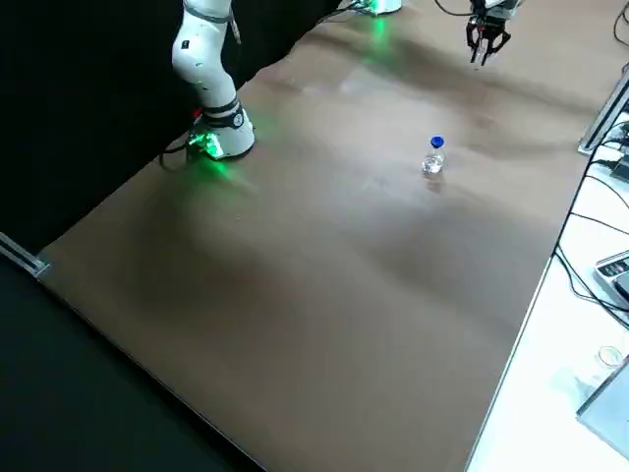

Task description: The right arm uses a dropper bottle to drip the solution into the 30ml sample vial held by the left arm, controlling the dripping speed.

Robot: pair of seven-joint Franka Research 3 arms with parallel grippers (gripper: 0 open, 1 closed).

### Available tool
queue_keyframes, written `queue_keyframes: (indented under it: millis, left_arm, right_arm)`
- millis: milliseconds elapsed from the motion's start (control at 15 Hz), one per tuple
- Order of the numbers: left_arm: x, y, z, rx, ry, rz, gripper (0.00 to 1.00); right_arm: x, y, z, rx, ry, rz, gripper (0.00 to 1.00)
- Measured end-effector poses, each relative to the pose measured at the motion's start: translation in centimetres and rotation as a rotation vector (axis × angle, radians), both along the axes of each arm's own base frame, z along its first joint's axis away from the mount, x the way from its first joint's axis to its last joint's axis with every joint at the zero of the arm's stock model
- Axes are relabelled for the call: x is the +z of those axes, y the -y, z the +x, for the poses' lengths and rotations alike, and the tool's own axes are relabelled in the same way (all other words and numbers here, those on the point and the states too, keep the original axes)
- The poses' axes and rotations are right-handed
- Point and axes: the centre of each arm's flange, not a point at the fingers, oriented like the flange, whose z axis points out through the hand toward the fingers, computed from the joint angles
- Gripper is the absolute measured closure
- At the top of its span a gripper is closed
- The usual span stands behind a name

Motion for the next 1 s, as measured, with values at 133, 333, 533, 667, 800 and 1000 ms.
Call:
queue_keyframes:
  millis: [133,333,533,667,800,1000]
  left_arm:
    - [0.0,0.0,0.0,0.0,0.0,0.0,0.69]
    - [0.0,0.0,0.0,0.0,0.0,0.0,0.69]
    - [0.0,0.0,0.0,0.0,0.0,0.0,0.69]
    - [0.0,0.0,0.0,0.0,0.0,0.0,0.69]
    - [0.0,0.0,0.0,0.0,0.0,0.0,0.69]
    - [0.0,0.0,0.0,0.0,0.0,0.0,0.69]
  right_arm:
    - [0.0,-0.01,-0.01,0.0,0.0,0.0,0.9]
    - [0.0,-0.01,-0.01,0.0,0.0,0.0,0.93]
    - [-0.02,-0.01,-0.01,0.001,0.0,0.0,0.94]
    - [-0.07,-0.01,-0.01,0.001,-0.001,-0.001,0.95]
    - [-0.08,-0.01,-0.01,0.001,-0.001,-0.001,0.96]
    - [-0.08,-0.01,-0.01,0.0,-0.001,-0.001,0.96]
